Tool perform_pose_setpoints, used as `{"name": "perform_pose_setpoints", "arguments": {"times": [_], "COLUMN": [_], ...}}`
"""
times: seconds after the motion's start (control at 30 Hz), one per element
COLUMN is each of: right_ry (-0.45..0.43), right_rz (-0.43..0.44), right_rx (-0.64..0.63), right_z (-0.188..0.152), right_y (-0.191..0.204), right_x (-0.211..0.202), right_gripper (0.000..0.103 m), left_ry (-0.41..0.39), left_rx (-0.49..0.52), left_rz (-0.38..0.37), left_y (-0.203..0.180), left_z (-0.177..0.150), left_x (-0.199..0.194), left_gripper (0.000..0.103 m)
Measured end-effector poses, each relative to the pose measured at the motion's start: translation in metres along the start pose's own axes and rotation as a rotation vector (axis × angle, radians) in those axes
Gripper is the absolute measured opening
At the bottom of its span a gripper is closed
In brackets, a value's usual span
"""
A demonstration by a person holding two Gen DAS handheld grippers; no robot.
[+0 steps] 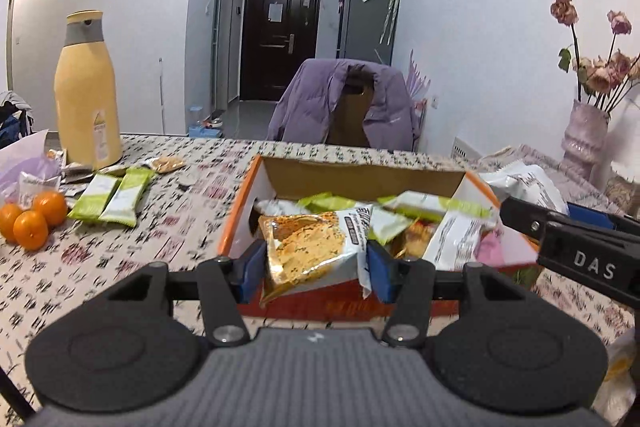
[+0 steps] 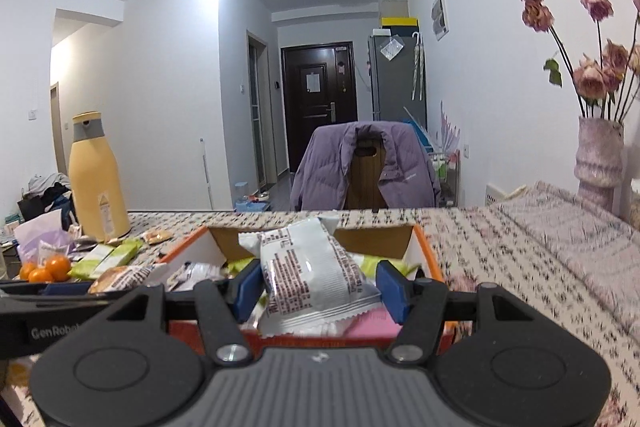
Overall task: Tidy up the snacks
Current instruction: 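Carry both packets into the cardboard box and open both grippers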
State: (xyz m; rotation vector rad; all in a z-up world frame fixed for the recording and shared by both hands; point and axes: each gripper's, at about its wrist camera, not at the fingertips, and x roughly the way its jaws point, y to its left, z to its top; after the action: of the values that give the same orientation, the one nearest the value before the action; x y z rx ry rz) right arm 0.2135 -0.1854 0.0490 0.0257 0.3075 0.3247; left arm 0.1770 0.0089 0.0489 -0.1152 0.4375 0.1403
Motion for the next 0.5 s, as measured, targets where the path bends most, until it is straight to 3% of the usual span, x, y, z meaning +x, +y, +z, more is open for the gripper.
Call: {"name": "perform_pose_setpoints", "arguments": {"times": [0.5], "right_ry": [0.002], "right_rz": [-0.019], "right_rx": [0.009], "right_z": [0.031], "right_y": [-0.003], "right_x": [0.078], "right_gripper": [0.06], "left_ry": [-0.036], "left_rx": [-0.029], "left_rz": [-0.015], "left_y": [-0.013], "left_z": [0.044], "left_x": [0.075], "left_gripper": [0.054]}}
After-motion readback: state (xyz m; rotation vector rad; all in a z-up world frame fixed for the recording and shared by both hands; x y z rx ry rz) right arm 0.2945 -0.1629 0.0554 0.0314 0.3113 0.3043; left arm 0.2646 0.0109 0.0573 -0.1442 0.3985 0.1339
